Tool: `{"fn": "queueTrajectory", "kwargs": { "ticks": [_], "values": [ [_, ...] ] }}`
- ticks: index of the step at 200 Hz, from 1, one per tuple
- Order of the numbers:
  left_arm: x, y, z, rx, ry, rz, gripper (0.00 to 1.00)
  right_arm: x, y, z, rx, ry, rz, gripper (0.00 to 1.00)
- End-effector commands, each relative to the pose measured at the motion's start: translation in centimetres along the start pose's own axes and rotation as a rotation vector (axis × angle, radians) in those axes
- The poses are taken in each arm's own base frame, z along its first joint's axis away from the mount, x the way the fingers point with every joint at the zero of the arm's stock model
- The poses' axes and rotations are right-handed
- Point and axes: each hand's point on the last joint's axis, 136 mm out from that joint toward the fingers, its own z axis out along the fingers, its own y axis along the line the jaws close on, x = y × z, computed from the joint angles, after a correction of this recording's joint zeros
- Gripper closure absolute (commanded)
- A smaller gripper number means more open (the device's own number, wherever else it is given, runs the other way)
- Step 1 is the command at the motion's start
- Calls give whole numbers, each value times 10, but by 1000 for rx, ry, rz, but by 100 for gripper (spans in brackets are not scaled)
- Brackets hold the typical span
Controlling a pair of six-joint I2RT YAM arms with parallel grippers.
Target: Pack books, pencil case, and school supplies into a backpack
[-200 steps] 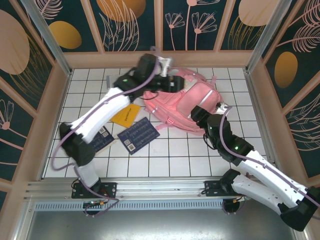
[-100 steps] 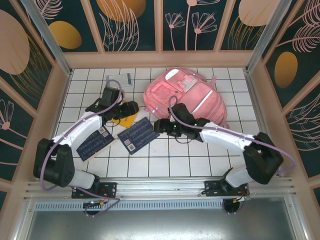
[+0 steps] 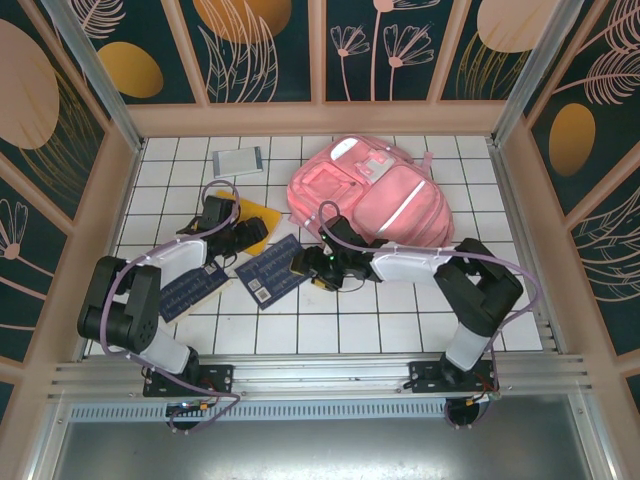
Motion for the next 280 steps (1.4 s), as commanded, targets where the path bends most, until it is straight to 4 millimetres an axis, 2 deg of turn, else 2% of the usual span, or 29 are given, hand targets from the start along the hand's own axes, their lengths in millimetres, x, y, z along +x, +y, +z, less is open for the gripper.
{"fn": "queueTrajectory", "kwargs": {
  "ticks": [1, 83, 157, 209, 229, 256, 280],
  "values": [
    [10, 1, 7, 37, 18, -38, 23, -2, 12, 8, -30, 11, 38, 31],
    [45, 10, -1, 113, 63, -115, 23, -13, -4, 28, 37, 18, 47, 31],
    [51, -4, -33, 193, 51, -108, 21, -30, -4, 29, 59, -25, 6, 31],
    [80, 6, -22, 196, 119, -128, 20, -58, -4, 27, 61, -55, 5, 31],
    [89, -1, -22, 211, 136, -105, 20, -67, -7, 24, 49, -69, -3, 31],
    [100, -17, -24, 253, 167, -89, 21, -71, 1, 20, -11, -51, -30, 31],
    [99, -17, -27, 251, 154, -86, 21, -72, -6, 14, 78, -68, -71, 31]
  ]
}}
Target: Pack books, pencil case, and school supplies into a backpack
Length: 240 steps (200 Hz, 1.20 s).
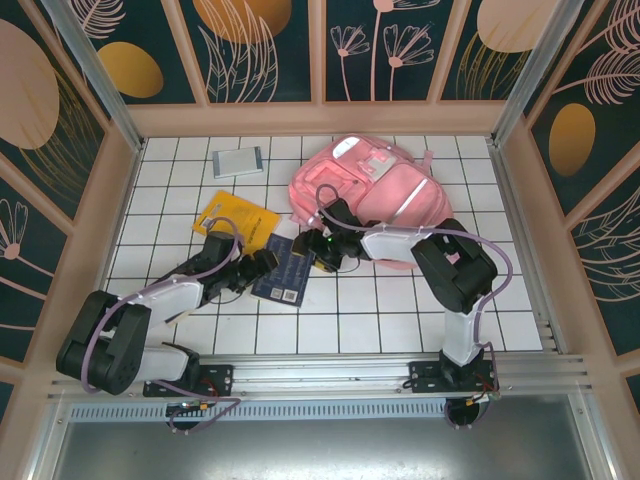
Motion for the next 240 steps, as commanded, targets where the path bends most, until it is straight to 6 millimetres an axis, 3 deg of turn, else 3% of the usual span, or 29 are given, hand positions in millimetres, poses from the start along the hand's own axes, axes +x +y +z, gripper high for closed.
{"fn": "queueTrajectory", "kwargs": {
  "ticks": [1, 55, 97, 168, 205, 240],
  "values": [
    [2, -12, -3, 44, -1, 4, 21, -7, 1, -5, 46, -25, -68, 31],
    [-3, -7, 0, 9, -14, 39, 20, 24, -23, -16, 109, 21, -120, 31],
    [0, -9, 9, 42, 5, 23, 23, 51, -17, 1, 47, 125, -145, 31],
    [15, -23, 15, 95, 50, 30, 25, 64, -2, 17, 41, 178, -151, 31],
    [22, -21, 18, 113, 66, 17, 27, 71, 21, 14, -101, 218, -117, 31],
    [23, -20, 18, 114, 68, 14, 29, 57, 58, -25, -322, 176, -51, 33]
  ]
}}
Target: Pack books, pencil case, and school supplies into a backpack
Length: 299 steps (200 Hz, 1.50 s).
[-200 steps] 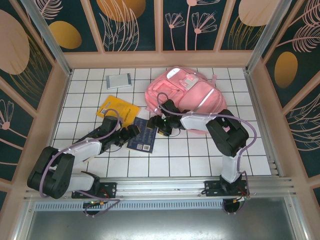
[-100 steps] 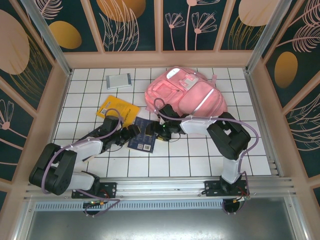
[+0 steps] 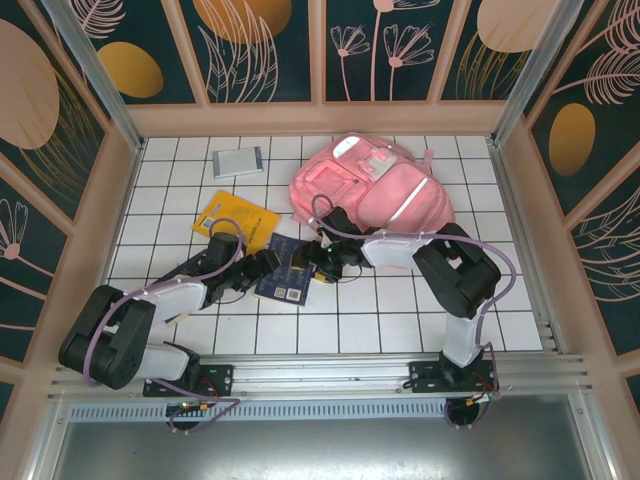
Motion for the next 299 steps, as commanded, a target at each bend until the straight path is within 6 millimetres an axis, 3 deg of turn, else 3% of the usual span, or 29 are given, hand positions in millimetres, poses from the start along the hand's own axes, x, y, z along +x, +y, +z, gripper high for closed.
{"fn": "queueTrajectory", "kwargs": {
  "ticks": [1, 29, 66, 117, 147, 179, 242, 275, 299],
  "values": [
    [25, -16, 9, 97, 96, 18, 29, 15, 64, -20, -294, 61, -27, 33],
    [26, -15, 9, 99, 101, 20, 30, 18, 85, -36, -379, 57, -41, 34],
    [27, -15, 9, 100, 106, 24, 31, 21, 93, -46, -456, 39, -37, 36],
    [29, -17, 10, 110, 116, 27, 32, 21, 90, -30, -439, 34, -43, 38],
    [28, -18, 9, 110, 113, 29, 32, 16, 73, -6, -319, 28, -54, 41],
    [25, -18, 6, 101, 100, 37, 33, 8, 55, 1, -236, -10, -61, 45],
    [25, -10, 4, 62, 83, 43, 35, -6, 33, 2, -163, -57, -38, 50],
    [23, -3, 0, 27, 58, 42, 38, -8, 23, -2, -114, -89, -46, 46],
    [17, 1, -6, -5, 18, 44, 40, -9, 13, -3, -84, -110, -41, 55]
  ]
}}
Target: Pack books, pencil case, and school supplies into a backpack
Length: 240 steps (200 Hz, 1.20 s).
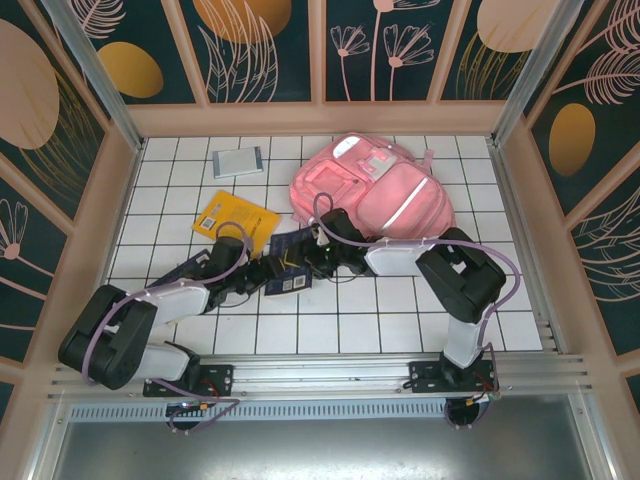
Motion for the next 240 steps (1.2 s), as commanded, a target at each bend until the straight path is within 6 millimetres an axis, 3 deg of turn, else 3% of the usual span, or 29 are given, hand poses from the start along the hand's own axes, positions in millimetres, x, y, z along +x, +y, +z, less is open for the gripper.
{"fn": "queueTrajectory", "kwargs": {
  "ticks": [1, 26, 51, 77, 105, 118, 135, 159, 181, 203, 220, 240],
  "values": [
    [0, 8, -8, -43, -24, 13, 40, -7, -21, -2, 71, -47, -6, 55],
    [-14, 4, -24, -77, -106, 27, 40, -8, -28, -2, 89, -63, -9, 82],
    [-32, -17, -45, -73, -178, 77, 39, -10, -21, -7, 76, -92, -56, 100],
    [-49, -52, -61, -54, -199, 177, 36, -11, 12, -25, 25, -131, -176, 100],
    [-79, -95, -83, -69, -250, 305, 34, -28, 51, -69, 61, -252, -260, 100],
    [-92, -118, -92, -68, -278, 357, 33, -44, 59, -103, 119, -348, -259, 100],
    [-105, -152, -97, -58, -301, 423, 32, -62, 62, -167, 188, -554, -238, 100],
    [-106, -193, -78, -76, -288, 525, 28, -86, 29, -264, 326, -776, -65, 100],
    [-97, -227, -43, -86, -244, 604, 27, -89, 4, -348, 391, -982, 5, 100],
    [-71, -258, 3, -131, -188, 725, 25, -80, -14, -418, 468, -1153, 59, 100],
    [-49, -274, 43, -191, -146, 823, 23, -71, -25, -451, 517, -1237, 93, 100],
    [-30, -296, 77, -244, -143, 916, 22, -61, -33, -475, 550, -1309, 124, 100]
  ]
}}
